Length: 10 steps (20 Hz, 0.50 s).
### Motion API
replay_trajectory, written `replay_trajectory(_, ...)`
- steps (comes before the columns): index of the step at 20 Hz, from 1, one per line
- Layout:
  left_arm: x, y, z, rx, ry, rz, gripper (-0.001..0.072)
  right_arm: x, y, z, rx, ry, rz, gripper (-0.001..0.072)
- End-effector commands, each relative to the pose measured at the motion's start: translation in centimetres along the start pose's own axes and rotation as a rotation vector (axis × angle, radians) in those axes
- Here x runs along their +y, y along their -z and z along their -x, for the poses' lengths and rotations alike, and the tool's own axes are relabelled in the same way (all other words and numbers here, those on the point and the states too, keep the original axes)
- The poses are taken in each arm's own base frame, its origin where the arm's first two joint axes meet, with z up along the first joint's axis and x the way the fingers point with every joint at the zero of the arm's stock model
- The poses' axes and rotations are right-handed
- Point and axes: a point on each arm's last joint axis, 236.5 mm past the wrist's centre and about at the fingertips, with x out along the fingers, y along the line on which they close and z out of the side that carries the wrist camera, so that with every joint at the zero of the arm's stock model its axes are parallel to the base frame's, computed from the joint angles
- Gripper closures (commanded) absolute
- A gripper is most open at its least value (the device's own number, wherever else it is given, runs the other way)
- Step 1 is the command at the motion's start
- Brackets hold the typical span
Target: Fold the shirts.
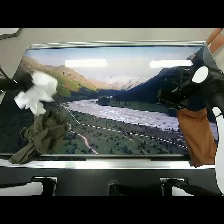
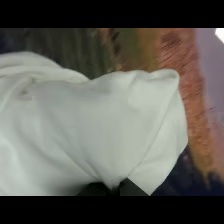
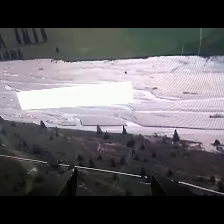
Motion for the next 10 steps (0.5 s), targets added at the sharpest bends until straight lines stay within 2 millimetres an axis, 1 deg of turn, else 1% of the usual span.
replay_trajectory(1,-11.1,-2.9,10.7,-0.207,0.231,-0.196,0.0682,0.3,0.9,1.3,0.005,-0.002,0.006,0.0166)
replay_trajectory(2,-14.3,-1.8,13.6,-0.227,0.289,-0.259,0.0682,0.4,1.1,2.2,-0.01,-0.004,0.012,0.0166)
replay_trajectory(3,-17.8,0.1,16.5,-0.236,0.357,-0.332,0.0682,0.6,1.3,3.2,-0.028,-0.006,0.019,0.0166)
replay_trajectory(4,-20.8,2.2,18.8,-0.237,0.424,-0.396,0.0682,0.8,1.5,4.3,-0.052,-0.01,0.027,0.0166)
replay_trajectory(5,-23.8,4.8,21.0,-0.226,0.502,-0.455,0.0682,1.1,1.8,5.4,-0.076,-0.015,0.035,0.0166)
replay_trajectory(6,-26.3,7.8,22.7,-0.197,0.573,-0.521,0.0682,1.3,2.1,6.7,-0.101,-0.019,0.043,0.0165)
replay_trajectory(7,-27.9,10.6,23.6,-0.152,0.618,-0.581,0.0682,1.4,2.6,7.9,-0.121,-0.02,0.052,0.0165)
replay_trajectory(8,-29.1,13.7,24.0,-0.089,0.653,-0.643,0.0682,1.3,3.2,9.0,-0.136,-0.011,0.059,0.0165)
replay_trajectory(9,-29.6,16.6,23.9,-0.022,0.666,-0.708,0.0682,0.9,3.9,10.0,-0.147,0.009,0.066,0.0165)
replay_trajectory(10,-29.8,19.3,23.5,0.042,0.671,-0.76,0.0682,0.3,4.7,11.0,-0.153,0.04,0.071,0.0164)
